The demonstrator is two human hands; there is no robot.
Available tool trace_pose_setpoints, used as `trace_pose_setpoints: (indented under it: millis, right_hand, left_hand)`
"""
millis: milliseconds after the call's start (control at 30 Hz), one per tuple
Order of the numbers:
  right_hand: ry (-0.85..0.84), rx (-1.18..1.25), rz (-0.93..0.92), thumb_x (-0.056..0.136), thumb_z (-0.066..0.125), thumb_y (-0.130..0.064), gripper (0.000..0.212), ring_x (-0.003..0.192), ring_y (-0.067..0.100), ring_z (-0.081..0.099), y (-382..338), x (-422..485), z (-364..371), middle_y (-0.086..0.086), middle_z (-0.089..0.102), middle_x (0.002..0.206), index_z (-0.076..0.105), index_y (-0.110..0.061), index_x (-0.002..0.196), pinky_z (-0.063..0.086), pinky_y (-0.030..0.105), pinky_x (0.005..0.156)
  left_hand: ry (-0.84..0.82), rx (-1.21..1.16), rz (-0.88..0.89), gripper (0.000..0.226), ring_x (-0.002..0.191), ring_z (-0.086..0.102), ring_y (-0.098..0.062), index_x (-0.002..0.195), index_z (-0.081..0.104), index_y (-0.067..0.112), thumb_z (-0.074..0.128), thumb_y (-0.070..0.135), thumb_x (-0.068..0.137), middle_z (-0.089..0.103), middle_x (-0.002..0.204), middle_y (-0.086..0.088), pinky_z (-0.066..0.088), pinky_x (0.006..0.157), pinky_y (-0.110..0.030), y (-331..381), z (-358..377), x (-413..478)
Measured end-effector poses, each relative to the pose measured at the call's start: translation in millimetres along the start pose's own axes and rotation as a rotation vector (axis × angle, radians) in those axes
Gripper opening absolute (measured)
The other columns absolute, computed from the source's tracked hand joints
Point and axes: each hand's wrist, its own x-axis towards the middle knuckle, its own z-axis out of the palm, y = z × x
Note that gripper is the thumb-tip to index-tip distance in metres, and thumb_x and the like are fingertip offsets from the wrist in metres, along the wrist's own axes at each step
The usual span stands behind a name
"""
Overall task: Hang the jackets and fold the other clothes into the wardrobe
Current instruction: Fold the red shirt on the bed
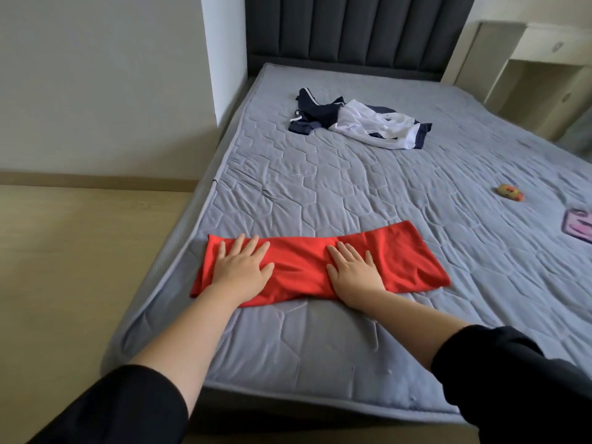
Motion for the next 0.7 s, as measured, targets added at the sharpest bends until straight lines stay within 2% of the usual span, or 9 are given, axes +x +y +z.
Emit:
trace_pose_setpoints:
  millis: [67,133,200,267,333,433,533,633,700]
  right_hand:
    - [-0.002,0.003,0.036,0.101,0.023,-0.042,0.054,0.148,0.015,0.007,-8,4,0,-0.001,0.014,0.160,0.018,-0.024,0.152,-0.001,0.048,0.118]
    - [-0.016,0.038,0.099,0.100,0.022,-0.042,0.055,0.148,0.015,0.006,-16,6,-3,0.000,0.014,0.160,0.018,-0.022,0.152,-0.002,0.051,0.117]
    - [-0.017,0.108,0.148,0.100,0.024,-0.042,0.057,0.148,0.016,0.006,-29,12,-11,0.002,0.014,0.160,0.018,-0.018,0.152,-0.002,0.052,0.116]
    - [0.041,0.258,0.155,0.100,0.030,-0.038,0.056,0.147,0.019,0.012,-40,19,-24,0.006,0.019,0.158,0.024,-0.011,0.149,0.005,0.049,0.116]
    - [0.106,0.550,0.127,0.101,0.036,-0.031,0.052,0.143,0.023,0.025,-62,27,-40,0.010,0.030,0.154,0.030,-0.007,0.146,0.017,0.040,0.115]
    - [0.125,1.056,0.119,0.102,0.037,-0.027,0.047,0.136,0.021,0.035,-98,35,-55,0.009,0.038,0.149,0.034,-0.007,0.144,0.025,0.025,0.104]
    - [0.061,1.176,0.163,0.103,0.034,-0.028,0.042,0.125,0.013,0.041,-117,29,-38,0.007,0.045,0.141,0.042,-0.006,0.138,0.025,0.017,0.097]
    - [0.050,1.181,0.255,0.103,0.035,-0.020,0.037,0.131,0.022,0.044,-114,22,1,0.008,0.049,0.135,0.047,-0.006,0.134,0.031,0.032,0.111]
    - [0.077,1.316,0.353,0.101,0.038,-0.019,0.027,0.128,0.031,0.047,-112,23,5,0.013,0.055,0.127,0.055,-0.011,0.121,0.035,0.044,0.110]
  left_hand:
    - [0.025,-0.035,-0.132,0.065,0.147,0.001,-0.023,0.151,0.015,0.033,0.028,0.061,0.093,0.010,0.160,0.003,0.002,0.115,-0.054,-9,-3,-3]
    - [0.081,-0.137,-0.312,0.079,0.146,0.009,-0.027,0.151,0.014,0.027,0.039,0.066,0.088,0.016,0.159,-0.005,0.012,0.113,-0.054,-18,-6,-10]
    - [0.130,-0.320,-0.469,0.094,0.140,0.027,-0.031,0.151,0.014,0.018,0.054,0.066,0.081,0.029,0.153,-0.012,0.027,0.109,-0.047,-30,-13,-16]
    - [0.150,-0.544,-0.572,0.100,0.134,0.037,-0.032,0.150,0.017,0.010,0.067,0.056,0.077,0.037,0.148,-0.015,0.035,0.105,-0.043,-38,-20,-14]
    - [0.119,-0.746,-0.625,0.093,0.129,0.045,-0.032,0.144,0.029,0.001,0.074,0.045,0.076,0.044,0.143,-0.018,0.038,0.104,-0.040,-48,-26,-11]
    - [-0.057,-1.026,-0.639,0.073,0.114,0.058,-0.033,0.129,0.051,-0.002,0.078,0.039,0.075,0.059,0.126,-0.020,0.046,0.099,-0.042,-60,-32,-12]
    - [-0.189,-1.240,-0.630,0.050,0.097,0.066,-0.031,0.115,0.063,0.000,0.080,0.024,0.075,0.069,0.106,-0.018,0.051,0.093,-0.044,-64,-31,-21]
    - [-0.174,-1.379,-0.624,0.031,0.074,0.067,-0.025,0.105,0.065,-0.001,0.075,0.003,0.075,0.071,0.081,-0.013,0.055,0.074,-0.033,-64,-28,-24]
    - [-0.133,-1.440,-0.630,0.027,0.070,0.064,-0.026,0.102,0.065,-0.001,0.070,-0.004,0.076,0.068,0.081,-0.014,0.052,0.071,-0.033,-61,-29,-24]
